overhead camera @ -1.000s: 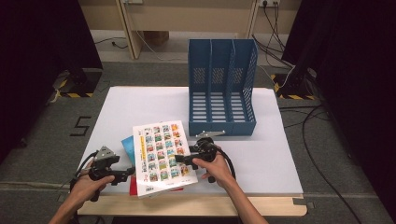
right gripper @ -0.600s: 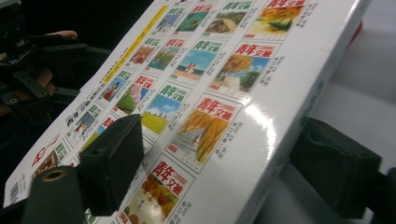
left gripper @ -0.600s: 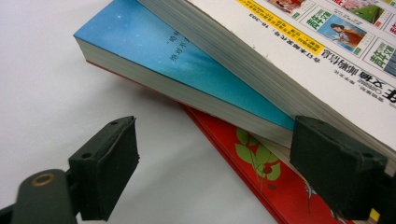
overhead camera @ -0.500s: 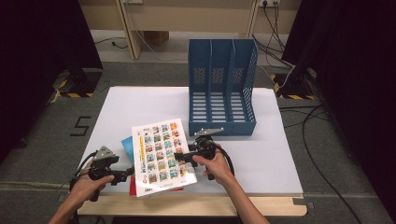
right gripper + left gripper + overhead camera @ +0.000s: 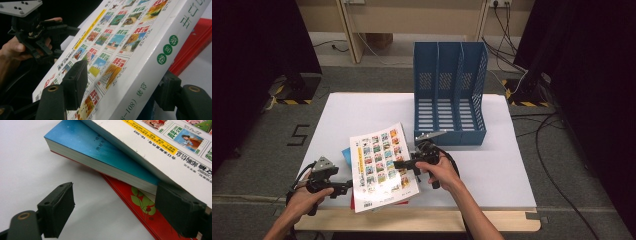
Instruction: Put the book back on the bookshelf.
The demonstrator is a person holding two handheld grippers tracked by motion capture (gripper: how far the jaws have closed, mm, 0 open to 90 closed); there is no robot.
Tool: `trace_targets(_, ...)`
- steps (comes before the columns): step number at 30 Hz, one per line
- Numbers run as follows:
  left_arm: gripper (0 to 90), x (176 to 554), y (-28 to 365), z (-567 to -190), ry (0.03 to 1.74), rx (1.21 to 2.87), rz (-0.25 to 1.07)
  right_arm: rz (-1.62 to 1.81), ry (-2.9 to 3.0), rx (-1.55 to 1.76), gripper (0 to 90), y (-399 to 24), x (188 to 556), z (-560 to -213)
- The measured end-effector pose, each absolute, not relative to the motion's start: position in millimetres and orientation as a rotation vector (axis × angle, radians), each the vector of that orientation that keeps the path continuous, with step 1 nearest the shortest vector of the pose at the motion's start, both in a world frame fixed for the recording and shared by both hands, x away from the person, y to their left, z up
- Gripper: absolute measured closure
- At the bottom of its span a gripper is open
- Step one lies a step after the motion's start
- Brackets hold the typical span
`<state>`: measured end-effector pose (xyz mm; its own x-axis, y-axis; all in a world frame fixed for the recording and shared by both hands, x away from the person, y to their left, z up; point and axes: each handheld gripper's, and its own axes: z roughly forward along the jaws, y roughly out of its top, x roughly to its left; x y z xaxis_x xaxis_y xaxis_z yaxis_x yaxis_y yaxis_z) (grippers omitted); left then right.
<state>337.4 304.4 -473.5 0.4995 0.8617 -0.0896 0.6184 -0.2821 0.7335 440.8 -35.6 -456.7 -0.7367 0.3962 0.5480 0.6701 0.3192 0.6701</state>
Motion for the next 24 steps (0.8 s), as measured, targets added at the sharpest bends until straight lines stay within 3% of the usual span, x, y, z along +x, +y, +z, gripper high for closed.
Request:
trace_targets(8,15.6,337.8,304.9,-473.9,1.211,2.011,0.407,-1.318,-2.297,-0.952,35.3,-30.2,452.6,-454.2)
trace_targets(11,15.6,337.8,305.3,-474.0,1.206,2.013,0.419,-1.317,-2.364,-0.952,44.6,-28.0,452.9,-458.1)
trace_targets(12,15.1,338.1,305.5,-474.2,1.207,2.012,0.418,-1.389,-2.331,-0.982,54.9,-31.2,451.5,-459.6)
trace_targets(24,14.5,339.7,308.1,-476.4,1.241,1.981,0.39,-1.524,-2.606,-0.812,59.7,-18.0,426.2,-430.1)
